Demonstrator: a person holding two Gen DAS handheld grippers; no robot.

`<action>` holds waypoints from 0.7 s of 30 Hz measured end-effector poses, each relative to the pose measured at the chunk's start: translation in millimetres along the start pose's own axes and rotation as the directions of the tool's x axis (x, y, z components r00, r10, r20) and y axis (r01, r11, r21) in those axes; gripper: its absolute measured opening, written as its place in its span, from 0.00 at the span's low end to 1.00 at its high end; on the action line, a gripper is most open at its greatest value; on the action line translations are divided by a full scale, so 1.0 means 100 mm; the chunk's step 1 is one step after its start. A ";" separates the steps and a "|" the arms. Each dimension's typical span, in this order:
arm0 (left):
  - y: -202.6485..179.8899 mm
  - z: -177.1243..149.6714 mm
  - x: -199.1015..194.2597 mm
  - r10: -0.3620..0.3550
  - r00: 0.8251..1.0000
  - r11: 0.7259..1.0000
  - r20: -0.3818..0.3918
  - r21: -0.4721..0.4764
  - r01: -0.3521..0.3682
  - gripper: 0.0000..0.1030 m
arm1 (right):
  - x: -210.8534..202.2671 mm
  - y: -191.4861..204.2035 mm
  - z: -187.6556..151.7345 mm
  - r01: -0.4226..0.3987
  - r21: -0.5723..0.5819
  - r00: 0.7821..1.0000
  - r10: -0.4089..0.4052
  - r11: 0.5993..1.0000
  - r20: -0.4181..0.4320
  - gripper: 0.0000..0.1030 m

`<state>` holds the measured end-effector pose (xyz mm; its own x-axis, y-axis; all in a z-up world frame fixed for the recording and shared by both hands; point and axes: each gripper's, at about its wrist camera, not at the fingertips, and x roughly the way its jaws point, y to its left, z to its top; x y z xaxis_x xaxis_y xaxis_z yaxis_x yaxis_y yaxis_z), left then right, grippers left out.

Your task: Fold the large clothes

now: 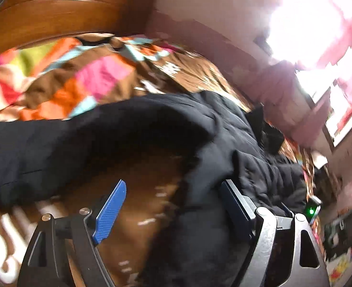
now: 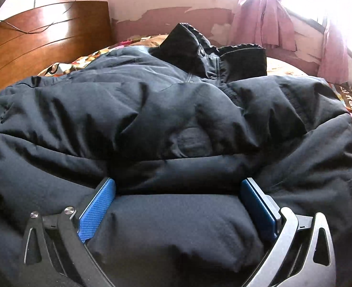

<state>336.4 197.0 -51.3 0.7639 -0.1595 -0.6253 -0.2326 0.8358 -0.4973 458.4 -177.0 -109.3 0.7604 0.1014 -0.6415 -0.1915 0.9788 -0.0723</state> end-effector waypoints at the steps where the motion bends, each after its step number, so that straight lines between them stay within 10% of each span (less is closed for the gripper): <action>1: 0.12 0.01 -0.05 0.020 1.000 0.999 0.001 -0.026 -0.020 0.78 | -0.02 0.00 -0.01 0.006 -0.002 1.000 -0.006 1.000 0.010 0.99; 14: 1.19 -0.13 0.08 -0.037 0.999 0.894 -0.011 -0.448 0.028 0.78 | -0.18 0.08 0.02 0.113 -0.019 0.993 -0.113 0.993 0.019 0.99; 21: 1.43 -0.07 0.25 -0.095 0.995 0.839 0.030 -0.535 0.096 0.76 | -0.34 0.45 0.61 0.078 0.009 0.997 -0.078 0.997 0.019 0.99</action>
<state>317.4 308.9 -142.3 0.8001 -0.2222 -0.5572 -0.4440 0.4053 -0.7991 462.3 -125.6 -44.2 0.7847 0.0283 -0.6193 -0.1261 0.9854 -0.1148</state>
